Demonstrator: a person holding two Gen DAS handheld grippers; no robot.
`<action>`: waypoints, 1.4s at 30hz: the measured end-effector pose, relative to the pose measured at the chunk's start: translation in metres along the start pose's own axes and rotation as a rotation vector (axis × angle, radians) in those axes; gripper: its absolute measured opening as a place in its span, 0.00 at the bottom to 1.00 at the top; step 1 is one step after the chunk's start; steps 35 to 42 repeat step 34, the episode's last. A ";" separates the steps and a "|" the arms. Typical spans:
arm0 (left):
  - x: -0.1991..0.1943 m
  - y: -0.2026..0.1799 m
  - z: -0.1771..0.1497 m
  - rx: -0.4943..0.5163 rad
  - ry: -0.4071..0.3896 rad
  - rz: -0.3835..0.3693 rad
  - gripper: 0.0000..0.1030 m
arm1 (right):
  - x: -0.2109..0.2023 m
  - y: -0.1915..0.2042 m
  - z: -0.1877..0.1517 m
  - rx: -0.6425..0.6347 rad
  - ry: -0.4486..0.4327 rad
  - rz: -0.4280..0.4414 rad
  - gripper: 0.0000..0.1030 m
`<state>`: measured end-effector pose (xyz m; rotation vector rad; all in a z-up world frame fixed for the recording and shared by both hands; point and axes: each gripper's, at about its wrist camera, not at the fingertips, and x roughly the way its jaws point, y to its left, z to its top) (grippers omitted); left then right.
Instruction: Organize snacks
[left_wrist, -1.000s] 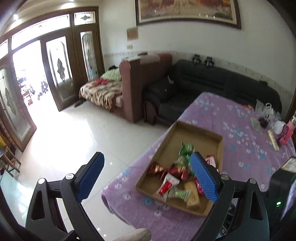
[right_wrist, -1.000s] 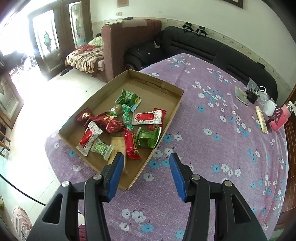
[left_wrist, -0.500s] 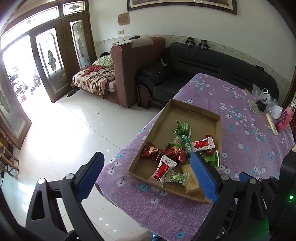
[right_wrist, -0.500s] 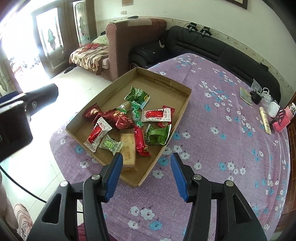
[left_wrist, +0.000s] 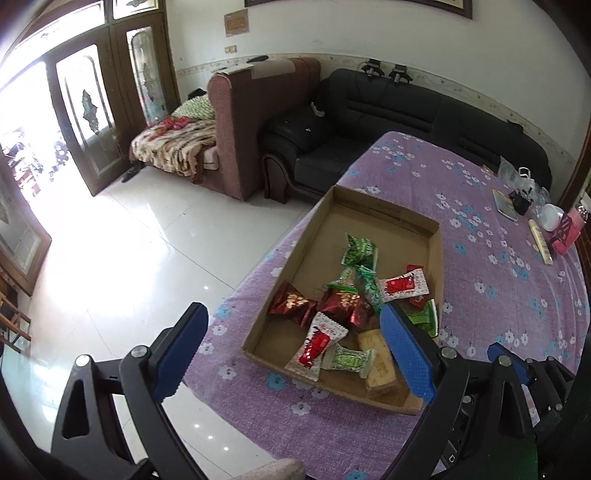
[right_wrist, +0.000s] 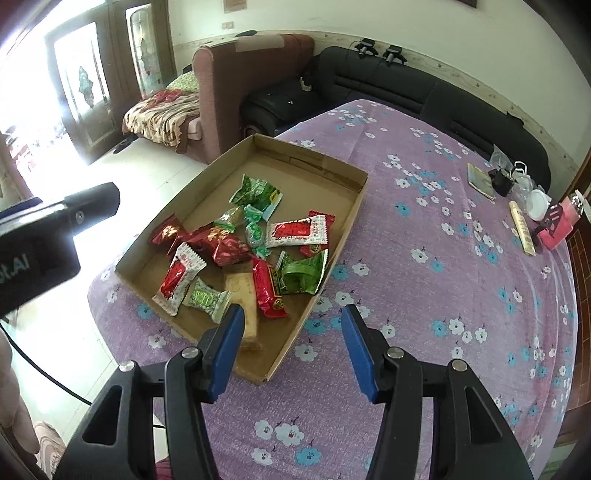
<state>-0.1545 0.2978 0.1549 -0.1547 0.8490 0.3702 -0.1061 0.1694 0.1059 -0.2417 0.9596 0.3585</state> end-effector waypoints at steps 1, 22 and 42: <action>0.002 0.000 0.000 0.002 0.003 -0.003 0.92 | 0.000 -0.001 0.000 0.004 -0.002 -0.003 0.53; 0.042 -0.003 -0.005 0.046 0.092 -0.110 0.92 | 0.022 0.012 0.001 0.000 0.035 -0.037 0.56; 0.058 -0.009 0.000 0.054 0.121 -0.124 0.92 | 0.029 0.004 0.004 0.034 0.035 -0.042 0.56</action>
